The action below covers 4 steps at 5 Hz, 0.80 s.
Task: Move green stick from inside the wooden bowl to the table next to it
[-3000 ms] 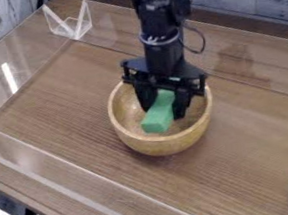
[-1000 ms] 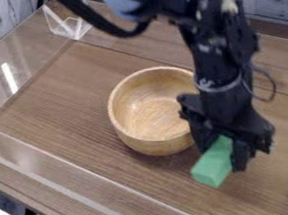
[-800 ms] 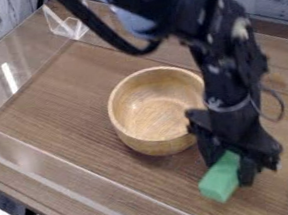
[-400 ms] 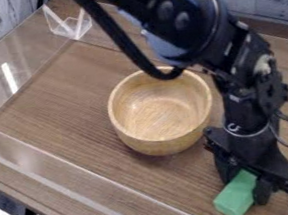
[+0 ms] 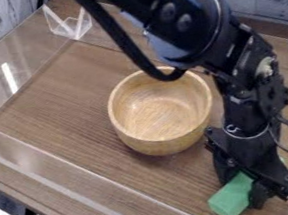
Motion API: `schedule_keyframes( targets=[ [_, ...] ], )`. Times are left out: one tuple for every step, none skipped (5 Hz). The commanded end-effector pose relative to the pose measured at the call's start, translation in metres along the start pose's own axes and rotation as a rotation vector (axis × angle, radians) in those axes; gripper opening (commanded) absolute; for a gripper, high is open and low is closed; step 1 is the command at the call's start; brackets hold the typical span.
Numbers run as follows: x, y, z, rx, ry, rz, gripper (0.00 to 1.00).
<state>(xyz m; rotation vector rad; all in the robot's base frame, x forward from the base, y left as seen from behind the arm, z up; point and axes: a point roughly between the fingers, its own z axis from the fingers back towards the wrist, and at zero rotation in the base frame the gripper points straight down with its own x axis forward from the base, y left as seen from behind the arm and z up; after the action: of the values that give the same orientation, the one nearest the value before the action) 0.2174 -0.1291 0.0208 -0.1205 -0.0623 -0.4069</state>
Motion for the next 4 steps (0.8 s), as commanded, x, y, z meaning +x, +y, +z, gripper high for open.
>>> schedule_keyframes(
  targets=[
    [0.0088,0.0007,0.0139,0.005,-0.042,-0.055,0.00],
    [0.0090,0.0015,0.0167,0.010,-0.041,-0.089,0.00],
    [0.0097,0.0020,0.0199,0.016,-0.042,-0.122,0.00],
    [0.0102,0.0024,0.0212,0.021,-0.043,-0.151,0.00]
  ],
)
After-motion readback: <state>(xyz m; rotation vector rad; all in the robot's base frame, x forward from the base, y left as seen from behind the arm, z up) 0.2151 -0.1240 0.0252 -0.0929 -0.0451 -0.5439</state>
